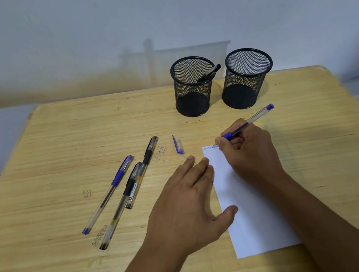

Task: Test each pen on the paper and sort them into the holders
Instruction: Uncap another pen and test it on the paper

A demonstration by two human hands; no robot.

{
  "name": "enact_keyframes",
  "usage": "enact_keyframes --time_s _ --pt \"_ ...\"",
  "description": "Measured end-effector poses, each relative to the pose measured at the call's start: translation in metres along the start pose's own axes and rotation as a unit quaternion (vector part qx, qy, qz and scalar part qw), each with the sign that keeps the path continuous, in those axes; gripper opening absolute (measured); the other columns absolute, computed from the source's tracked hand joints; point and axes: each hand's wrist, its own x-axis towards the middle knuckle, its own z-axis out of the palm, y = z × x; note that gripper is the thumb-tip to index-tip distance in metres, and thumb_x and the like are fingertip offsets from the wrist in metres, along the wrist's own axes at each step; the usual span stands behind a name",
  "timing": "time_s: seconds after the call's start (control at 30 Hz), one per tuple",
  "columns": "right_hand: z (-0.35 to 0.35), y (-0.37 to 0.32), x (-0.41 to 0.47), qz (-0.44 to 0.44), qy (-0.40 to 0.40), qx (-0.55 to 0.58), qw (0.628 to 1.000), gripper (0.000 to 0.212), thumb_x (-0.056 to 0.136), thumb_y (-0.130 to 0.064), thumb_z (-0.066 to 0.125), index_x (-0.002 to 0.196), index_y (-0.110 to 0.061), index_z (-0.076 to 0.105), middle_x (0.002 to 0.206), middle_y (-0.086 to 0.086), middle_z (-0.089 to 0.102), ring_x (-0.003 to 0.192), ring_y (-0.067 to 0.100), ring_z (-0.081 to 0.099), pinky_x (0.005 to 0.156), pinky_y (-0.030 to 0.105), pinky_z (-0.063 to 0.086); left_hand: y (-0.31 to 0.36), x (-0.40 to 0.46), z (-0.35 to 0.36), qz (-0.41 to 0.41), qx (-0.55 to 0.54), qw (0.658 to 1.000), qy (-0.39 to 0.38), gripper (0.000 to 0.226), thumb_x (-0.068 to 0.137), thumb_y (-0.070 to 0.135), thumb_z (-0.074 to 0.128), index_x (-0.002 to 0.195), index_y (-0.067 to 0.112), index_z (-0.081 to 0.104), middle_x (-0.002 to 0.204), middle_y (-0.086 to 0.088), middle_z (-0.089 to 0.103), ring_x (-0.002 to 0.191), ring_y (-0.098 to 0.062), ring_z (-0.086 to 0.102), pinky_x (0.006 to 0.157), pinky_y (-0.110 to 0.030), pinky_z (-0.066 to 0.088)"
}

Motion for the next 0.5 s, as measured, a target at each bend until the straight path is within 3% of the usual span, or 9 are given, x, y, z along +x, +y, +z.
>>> enact_keyframes --time_s 0.5 --pt "0.0006 -0.0018 -0.0004 0.019 0.003 -0.008 1.0 0.018 0.087 -0.025 0.07 0.094 -0.008 0.069 0.072 -0.005 0.062 0.057 0.0 0.053 0.061 0.006 0.038 -0.0001 -0.0002 0.0011 0.002 -0.002 1.0 0.007 0.086 0.078 0.073 0.048 0.147 0.022 0.041 0.157 0.012 0.03 0.149 -0.007 0.008 0.114 -0.019 0.003"
